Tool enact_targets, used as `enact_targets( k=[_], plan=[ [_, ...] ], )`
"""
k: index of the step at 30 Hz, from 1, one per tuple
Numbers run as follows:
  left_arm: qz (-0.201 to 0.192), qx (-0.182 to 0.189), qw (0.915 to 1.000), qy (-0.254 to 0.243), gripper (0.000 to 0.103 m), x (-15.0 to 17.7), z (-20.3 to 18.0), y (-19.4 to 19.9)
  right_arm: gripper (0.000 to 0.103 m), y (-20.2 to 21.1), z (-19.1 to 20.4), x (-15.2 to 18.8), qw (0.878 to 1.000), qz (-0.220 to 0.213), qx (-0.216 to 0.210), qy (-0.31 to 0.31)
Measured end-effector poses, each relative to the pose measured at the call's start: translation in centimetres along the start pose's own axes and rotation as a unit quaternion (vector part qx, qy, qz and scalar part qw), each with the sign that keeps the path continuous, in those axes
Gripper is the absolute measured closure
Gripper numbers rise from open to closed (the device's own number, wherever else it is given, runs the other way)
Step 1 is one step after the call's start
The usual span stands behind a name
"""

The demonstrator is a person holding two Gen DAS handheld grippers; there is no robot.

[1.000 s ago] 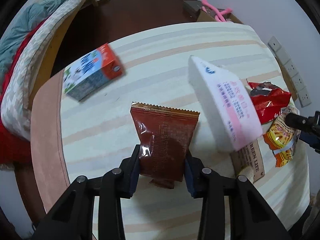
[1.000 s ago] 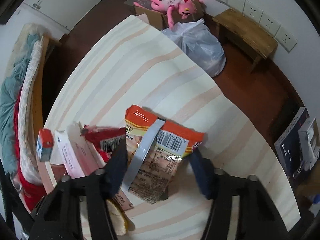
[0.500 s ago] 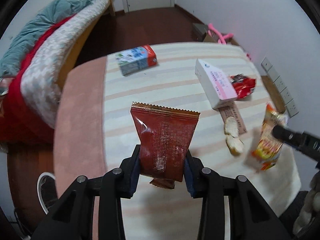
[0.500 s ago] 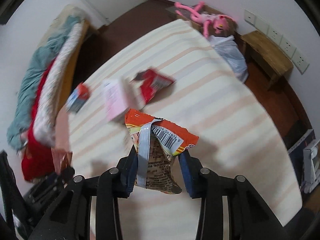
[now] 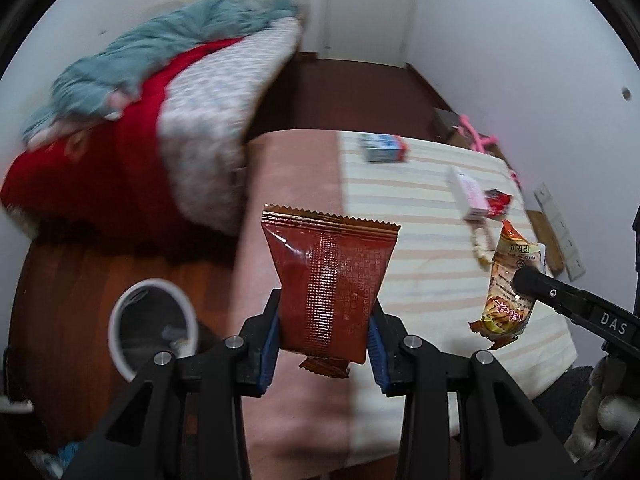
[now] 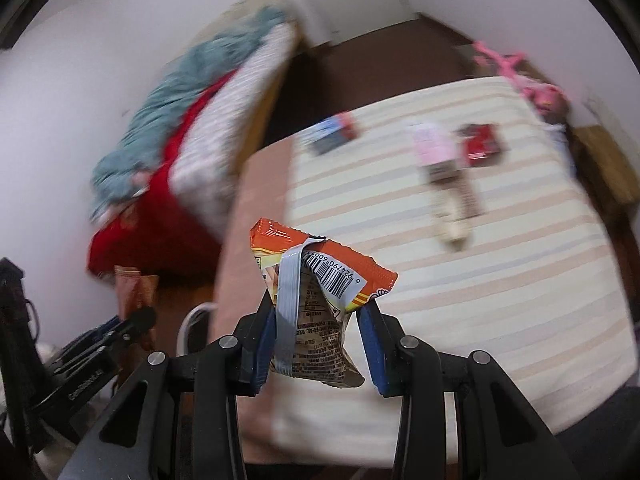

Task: Collect trash
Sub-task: 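Carry packet and chip bag over the bin and release both inside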

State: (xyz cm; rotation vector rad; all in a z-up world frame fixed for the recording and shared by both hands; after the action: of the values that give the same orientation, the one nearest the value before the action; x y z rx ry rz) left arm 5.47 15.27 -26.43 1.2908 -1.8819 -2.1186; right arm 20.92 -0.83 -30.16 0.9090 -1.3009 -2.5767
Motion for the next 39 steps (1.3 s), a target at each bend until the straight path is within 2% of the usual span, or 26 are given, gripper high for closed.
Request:
enact_targets(
  k=[6, 13, 15, 17, 20, 24, 26, 30, 32, 34, 37, 39],
  plan=[
    [-0.014, -0.057, 0.9963, 0.063, 0.069, 2.2, 10.0, 3.0, 0.062, -3.2, 12.1, 3.7, 0.995, 0.041, -0.06, 0.075],
    [-0.01, -0.095, 0.9848, 0.145, 0.069, 4.1, 21.2, 3.3, 0.062, -9.5, 24.6, 7.5, 0.979, 0.098, -0.104, 0.145],
    [-0.002, -0.089, 0.9807, 0.174, 0.069, 4.6, 24.3, 2.6, 0.062, -11.7, 27.8, 8.7, 0.975, 0.111, -0.107, 0.162],
    [0.011, -0.065, 0.9756, 0.209, 0.069, 5.1, 26.9, 1.5, 0.062, -13.7, 30.0, 9.7, 0.971, 0.121, -0.107, 0.175],
    [0.035, -0.04, 0.9641, 0.26, 0.069, 6.1, 31.1, -1.0, 0.062, -17.5, 32.7, 11.0, 0.966, 0.148, -0.106, 0.185],
    [0.077, -0.022, 0.9451, 0.317, 0.069, 8.4, 35.7, -5.6, 0.062, -24.1, 34.8, 11.8, 0.962, 0.174, -0.077, 0.197],
    [0.099, -0.006, 0.9285, 0.358, 0.069, 10.3, 37.2, -8.8, 0.062, -27.4, 34.8, 12.1, 0.958, 0.19, -0.05, 0.208],
    [0.137, 0.021, 0.9101, 0.391, 0.069, 12.3, 38.3, -13.4, 0.062, -33.5, 34.2, 13.5, 0.95, 0.228, -0.009, 0.212],
    [0.156, 0.051, 0.8956, 0.414, 0.069, 13.2, 38.2, -15.7, 0.062, -35.8, 33.7, 13.9, 0.946, 0.243, 0.004, 0.215],
    [0.165, 0.058, 0.8843, 0.433, 0.069, 13.8, 38.5, -16.5, 0.062, -37.5, 33.4, 14.5, 0.942, 0.258, 0.01, 0.213],
    [0.174, 0.052, 0.8818, 0.435, 0.062, 13.9, 38.8, -17.4, 0.062, -40.1, 32.5, 15.0, 0.939, 0.274, 0.028, 0.205],
    [0.179, 0.045, 0.8837, 0.43, 0.049, 13.9, 39.0, -17.3, 0.062, -41.6, 32.6, 15.2, 0.936, 0.281, 0.028, 0.209]
  ],
)
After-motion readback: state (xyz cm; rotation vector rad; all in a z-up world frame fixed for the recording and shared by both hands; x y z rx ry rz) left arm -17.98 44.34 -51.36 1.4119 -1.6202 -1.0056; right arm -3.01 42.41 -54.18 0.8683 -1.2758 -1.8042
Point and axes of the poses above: each gripper's, at about its wrist camera, not at the fingertips, and y roughly against the way its jaws point, z to its left, x to its underside, the point moved 10 cm from there along -y, roughly the way its jaws point, and after that the axes turned 1 degree about x, right-handed, at the moved point
